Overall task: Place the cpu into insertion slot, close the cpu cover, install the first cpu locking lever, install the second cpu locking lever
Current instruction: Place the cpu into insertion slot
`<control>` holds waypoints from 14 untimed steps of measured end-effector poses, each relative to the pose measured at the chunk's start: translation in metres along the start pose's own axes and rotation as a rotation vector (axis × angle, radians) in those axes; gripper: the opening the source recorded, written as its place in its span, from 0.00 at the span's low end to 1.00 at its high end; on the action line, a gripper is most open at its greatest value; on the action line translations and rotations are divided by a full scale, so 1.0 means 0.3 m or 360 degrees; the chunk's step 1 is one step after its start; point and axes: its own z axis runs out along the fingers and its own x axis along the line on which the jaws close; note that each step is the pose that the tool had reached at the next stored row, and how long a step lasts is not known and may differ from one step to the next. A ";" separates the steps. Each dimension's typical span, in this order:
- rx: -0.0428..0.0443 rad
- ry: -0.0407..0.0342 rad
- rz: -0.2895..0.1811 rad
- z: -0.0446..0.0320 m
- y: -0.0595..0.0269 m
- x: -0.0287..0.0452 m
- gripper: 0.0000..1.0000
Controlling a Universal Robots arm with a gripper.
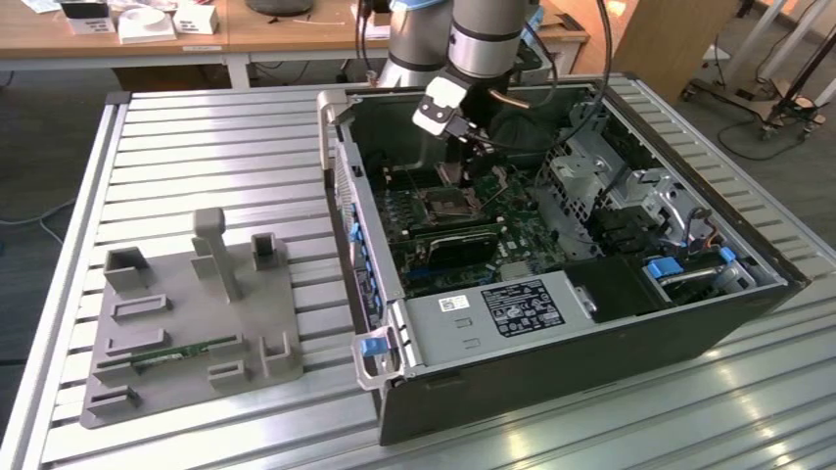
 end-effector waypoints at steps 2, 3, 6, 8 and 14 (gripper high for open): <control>0.0001 -0.0003 0.0001 0.012 -0.009 0.007 0.55; 0.0001 -0.0006 0.0003 0.018 -0.013 0.010 0.55; 0.0002 -0.0023 0.0005 0.034 -0.019 0.019 0.55; 0.0002 -0.0045 0.0004 0.042 -0.019 0.026 0.55; 0.0001 -0.0067 0.0127 0.074 -0.021 0.027 0.55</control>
